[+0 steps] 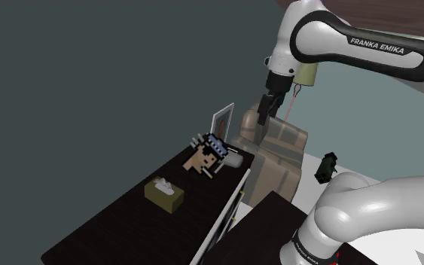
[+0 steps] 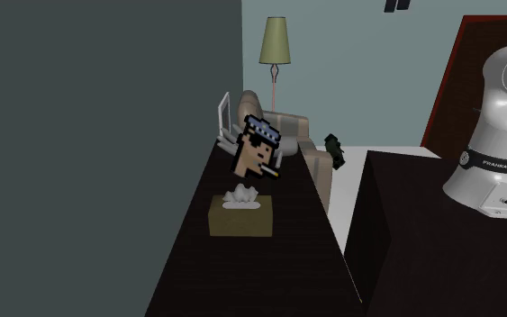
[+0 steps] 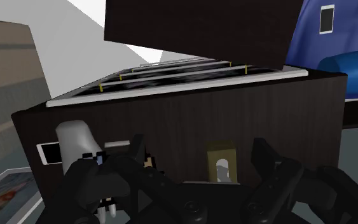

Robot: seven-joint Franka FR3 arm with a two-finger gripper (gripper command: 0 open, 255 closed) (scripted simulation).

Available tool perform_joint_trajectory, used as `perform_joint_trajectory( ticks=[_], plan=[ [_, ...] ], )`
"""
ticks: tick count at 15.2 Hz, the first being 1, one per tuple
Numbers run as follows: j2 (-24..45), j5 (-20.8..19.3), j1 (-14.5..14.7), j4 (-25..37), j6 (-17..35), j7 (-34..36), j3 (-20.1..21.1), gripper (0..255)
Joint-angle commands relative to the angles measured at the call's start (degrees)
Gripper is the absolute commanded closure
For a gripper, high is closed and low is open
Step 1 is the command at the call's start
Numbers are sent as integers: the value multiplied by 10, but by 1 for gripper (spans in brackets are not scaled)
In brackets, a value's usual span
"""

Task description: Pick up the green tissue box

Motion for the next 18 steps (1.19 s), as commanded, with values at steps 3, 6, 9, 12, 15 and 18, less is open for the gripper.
perform_joint_trajectory(
  ticks=[3, 6, 9, 12, 15, 18],
  plan=[
    [29, 1, 3, -5, 26, 21, 21, 0],
    [78, -1, 5, -7, 64, 54, 52, 0],
    [133, -7, 7, -2, 99, 88, 82, 0],
    [193, -18, 6, 10, 130, 124, 111, 0],
    [258, -36, 5, 29, 157, 163, 137, 0],
    [328, -61, 5, 55, 178, 204, 160, 0]
  ],
)
